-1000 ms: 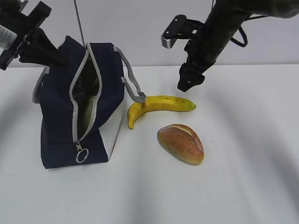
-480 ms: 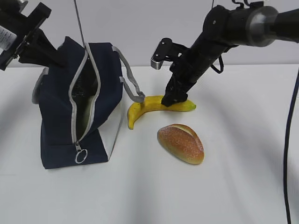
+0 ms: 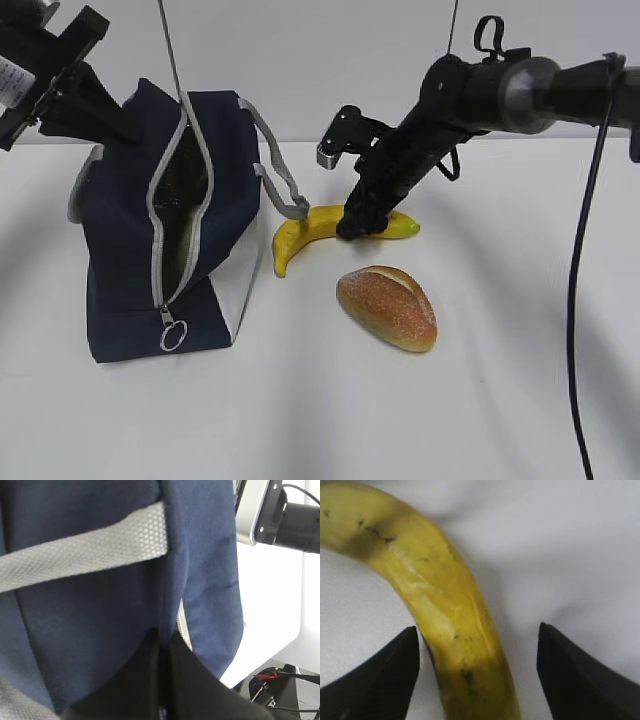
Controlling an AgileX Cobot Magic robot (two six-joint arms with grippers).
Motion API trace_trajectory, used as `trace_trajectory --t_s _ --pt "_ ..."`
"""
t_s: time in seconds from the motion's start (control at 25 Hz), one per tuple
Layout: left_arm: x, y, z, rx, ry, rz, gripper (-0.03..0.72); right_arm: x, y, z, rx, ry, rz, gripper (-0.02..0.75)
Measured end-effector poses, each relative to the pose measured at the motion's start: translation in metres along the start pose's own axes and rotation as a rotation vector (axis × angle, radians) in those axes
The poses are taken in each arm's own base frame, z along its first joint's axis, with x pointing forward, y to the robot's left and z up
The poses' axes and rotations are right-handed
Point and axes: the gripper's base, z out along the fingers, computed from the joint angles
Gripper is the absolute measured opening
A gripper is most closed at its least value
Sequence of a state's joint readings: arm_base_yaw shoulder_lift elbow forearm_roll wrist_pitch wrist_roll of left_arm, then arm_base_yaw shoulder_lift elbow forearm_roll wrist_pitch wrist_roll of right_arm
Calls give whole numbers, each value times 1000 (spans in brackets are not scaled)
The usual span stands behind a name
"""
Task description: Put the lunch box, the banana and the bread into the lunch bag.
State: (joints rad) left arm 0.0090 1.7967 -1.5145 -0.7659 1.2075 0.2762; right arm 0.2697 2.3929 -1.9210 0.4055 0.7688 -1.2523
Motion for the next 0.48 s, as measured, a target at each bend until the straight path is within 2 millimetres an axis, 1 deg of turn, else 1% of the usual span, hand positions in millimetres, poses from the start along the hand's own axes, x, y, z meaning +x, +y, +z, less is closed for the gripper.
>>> trace_trajectory --t_s 0.08,0.16,0.36,0.4,0.48 --pt "0 0 0 0 0 0 -3 1 0 3 2 -4 6 529" --pt "0 0 0 0 0 0 -3 1 0 4 2 -5 8 496" --pt "0 0 0 -1 0 0 -3 2 1 7 -9 -8 19 342" --pt "0 0 0 -1 0 0 -3 2 1 7 -11 -7 17 319" --pt "0 0 0 -1 0 0 -3 2 2 7 -16 -6 15 299"
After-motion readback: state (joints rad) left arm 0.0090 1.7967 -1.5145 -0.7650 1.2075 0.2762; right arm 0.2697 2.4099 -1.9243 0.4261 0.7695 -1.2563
